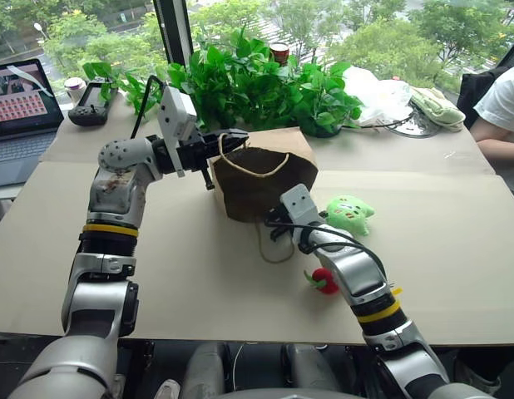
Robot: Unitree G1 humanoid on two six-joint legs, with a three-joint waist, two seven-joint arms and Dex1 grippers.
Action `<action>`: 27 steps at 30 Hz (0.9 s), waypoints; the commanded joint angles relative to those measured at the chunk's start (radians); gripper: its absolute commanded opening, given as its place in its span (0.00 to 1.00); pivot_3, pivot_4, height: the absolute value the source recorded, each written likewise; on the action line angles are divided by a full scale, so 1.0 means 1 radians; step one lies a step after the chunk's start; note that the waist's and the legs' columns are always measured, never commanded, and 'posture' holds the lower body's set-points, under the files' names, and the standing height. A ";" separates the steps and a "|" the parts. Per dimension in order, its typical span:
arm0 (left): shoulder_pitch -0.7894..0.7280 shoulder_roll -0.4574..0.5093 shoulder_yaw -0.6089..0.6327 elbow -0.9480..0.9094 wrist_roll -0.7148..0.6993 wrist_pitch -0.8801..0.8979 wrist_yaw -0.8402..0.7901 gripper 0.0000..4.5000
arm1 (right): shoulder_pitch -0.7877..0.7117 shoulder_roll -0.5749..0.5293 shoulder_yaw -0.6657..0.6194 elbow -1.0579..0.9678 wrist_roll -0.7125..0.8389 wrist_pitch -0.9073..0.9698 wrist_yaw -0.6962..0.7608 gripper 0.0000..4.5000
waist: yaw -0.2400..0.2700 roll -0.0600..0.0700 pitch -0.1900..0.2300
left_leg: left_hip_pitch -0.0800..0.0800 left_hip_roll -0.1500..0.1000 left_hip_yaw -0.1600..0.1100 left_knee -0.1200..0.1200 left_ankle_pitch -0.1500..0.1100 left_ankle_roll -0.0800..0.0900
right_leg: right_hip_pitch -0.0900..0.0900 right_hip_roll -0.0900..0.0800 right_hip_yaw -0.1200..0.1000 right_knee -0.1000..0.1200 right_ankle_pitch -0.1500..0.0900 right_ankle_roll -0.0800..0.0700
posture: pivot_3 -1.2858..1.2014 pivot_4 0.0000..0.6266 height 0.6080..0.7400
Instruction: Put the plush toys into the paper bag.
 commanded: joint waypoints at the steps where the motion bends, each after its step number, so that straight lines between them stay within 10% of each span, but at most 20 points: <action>1: 0.000 0.002 0.014 -0.041 -0.014 -0.003 0.006 0.00 | -0.021 0.014 -0.101 -0.210 0.109 0.088 0.043 0.01 | 0.000 0.000 0.000 | 0.000 0.000 0.000 0.000 0.000 0.000 | 0.000 0.000 0.000 0.000 0.000 0.000 | 0.52 0.24 1.00; 10: 0.006 -0.002 0.016 -0.036 -0.017 0.002 0.011 0.00 | -0.016 -0.018 -0.213 -0.422 0.229 0.294 0.056 0.01 | 0.002 0.000 0.000 | 0.000 0.000 0.000 -0.001 0.000 0.000 | 0.000 0.000 0.000 0.000 0.000 0.000 | 0.52 0.24 1.00; 16: 0.009 0.000 0.019 -0.025 -0.016 0.003 0.009 0.00 | 0.024 -0.174 -0.438 -0.489 0.264 0.402 0.070 0.43 | 0.008 0.000 0.000 | -0.001 -0.001 0.000 -0.001 0.000 0.000 | 0.000 -0.001 0.000 -0.003 0.000 0.000 | 0.52 0.24 1.00; 23: 0.009 -0.002 0.017 -0.018 -0.012 -0.003 0.006 0.00 | 0.100 -0.276 -0.415 -0.417 0.209 0.451 0.020 0.95 | -0.003 0.000 0.000 | 0.000 -0.001 -0.001 -0.003 0.000 0.000 | 0.001 0.000 0.000 -0.004 0.000 -0.001 | 0.52 0.24 1.00; 27: 0.004 -0.002 0.017 -0.015 -0.011 -0.004 0.003 0.00 | 0.127 -0.241 -0.398 -0.385 0.206 0.481 -0.008 0.99 | -0.007 0.000 0.000 | 0.000 -0.001 -0.001 -0.003 0.000 0.000 | 0.000 0.001 0.002 -0.003 -0.001 -0.001 | 0.52 0.24 1.00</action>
